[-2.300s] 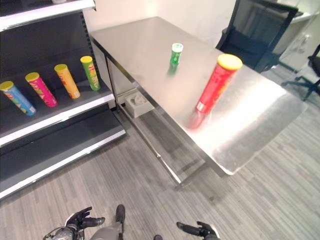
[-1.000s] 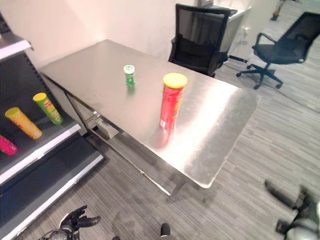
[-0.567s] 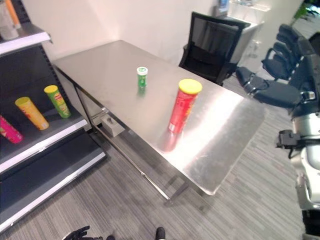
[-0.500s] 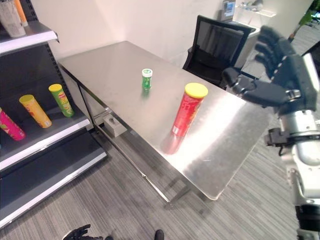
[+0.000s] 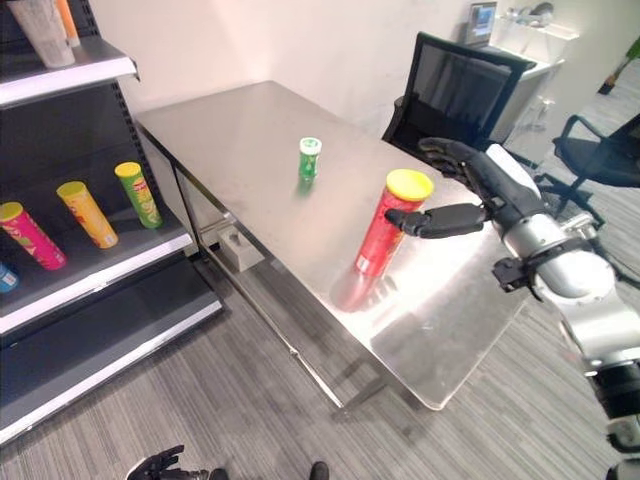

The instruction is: Put the goods on the table back onto the shelves and tidy them up.

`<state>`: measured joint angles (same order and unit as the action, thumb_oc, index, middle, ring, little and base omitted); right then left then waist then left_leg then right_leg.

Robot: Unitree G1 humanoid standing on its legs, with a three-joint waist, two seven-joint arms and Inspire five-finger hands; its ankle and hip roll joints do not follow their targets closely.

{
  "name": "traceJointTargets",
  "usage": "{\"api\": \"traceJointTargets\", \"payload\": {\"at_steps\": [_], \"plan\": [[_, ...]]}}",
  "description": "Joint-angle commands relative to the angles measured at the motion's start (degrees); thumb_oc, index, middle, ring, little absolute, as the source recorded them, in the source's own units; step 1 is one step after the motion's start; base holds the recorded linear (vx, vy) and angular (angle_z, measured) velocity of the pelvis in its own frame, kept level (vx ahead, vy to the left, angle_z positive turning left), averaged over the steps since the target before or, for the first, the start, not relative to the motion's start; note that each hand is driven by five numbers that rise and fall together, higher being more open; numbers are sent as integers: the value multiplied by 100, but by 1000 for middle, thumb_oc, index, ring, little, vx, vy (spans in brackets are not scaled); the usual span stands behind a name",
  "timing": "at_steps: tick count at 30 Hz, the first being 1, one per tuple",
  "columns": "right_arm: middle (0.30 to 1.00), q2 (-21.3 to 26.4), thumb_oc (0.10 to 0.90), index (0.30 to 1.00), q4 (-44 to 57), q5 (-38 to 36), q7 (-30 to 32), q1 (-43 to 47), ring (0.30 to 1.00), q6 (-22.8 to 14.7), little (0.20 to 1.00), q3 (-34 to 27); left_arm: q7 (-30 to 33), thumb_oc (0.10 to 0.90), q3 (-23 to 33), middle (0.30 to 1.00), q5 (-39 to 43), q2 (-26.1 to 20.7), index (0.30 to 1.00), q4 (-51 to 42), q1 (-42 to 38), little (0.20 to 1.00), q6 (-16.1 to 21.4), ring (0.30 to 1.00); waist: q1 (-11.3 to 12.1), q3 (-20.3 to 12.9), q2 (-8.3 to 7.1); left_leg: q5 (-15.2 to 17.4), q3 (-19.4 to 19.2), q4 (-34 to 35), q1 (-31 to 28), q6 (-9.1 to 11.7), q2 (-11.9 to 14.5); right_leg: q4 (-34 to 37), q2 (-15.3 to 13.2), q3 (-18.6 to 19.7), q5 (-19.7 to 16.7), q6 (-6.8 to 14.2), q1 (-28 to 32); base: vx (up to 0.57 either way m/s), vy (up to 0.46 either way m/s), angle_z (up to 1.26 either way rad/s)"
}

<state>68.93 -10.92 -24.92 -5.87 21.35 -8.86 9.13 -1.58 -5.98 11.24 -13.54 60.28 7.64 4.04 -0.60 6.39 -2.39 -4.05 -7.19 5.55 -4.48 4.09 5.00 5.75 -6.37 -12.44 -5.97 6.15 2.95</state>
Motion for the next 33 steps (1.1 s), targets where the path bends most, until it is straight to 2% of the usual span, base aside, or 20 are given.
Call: {"api": "traceJointTargets", "payload": {"at_steps": [1, 7, 25, 33], "plan": [[900, 214, 800, 900, -142, 23, 380, 1024, 900, -278, 900, -24, 63, 800, -226, 900, 55, -283, 900, 267, -258, 900, 193, 900, 205, -65, -270, 494, -61, -55, -73, 266, 142, -75, -475, -160, 365, 484, 257, 0, 0, 0], [900, 235, 800, 900, -526, -41, 293, 1454, 900, -173, 900, 534, 67, 800, -283, 900, 98, -304, 900, 296, -260, 900, 179, 900, 248, -49, -312, 498, -30, -55, -70, 276, 148, -75, -488, -198, 379, 480, 282, 3, -1, 2], [900, 118, 800, 900, -1137, -384, 243, 2229, 900, 13, 900, 1293, 88, 800, -347, 900, 173, -350, 900, 347, -252, 900, 160, 900, 314, -30, -358, 501, 5, -55, -66, 285, 152, -75, -500, -226, 415, 475, 305, 5, -2, 2], [900, -91, 800, 900, -1452, -866, 161, 2579, 900, 111, 900, 1546, 81, 800, -381, 900, 250, -379, 900, 367, -257, 900, 137, 900, 352, -15, -378, 511, 3, -55, -88, 290, 157, -75, -487, -246, 425, 470, 323, 0, 0, 0]]}}
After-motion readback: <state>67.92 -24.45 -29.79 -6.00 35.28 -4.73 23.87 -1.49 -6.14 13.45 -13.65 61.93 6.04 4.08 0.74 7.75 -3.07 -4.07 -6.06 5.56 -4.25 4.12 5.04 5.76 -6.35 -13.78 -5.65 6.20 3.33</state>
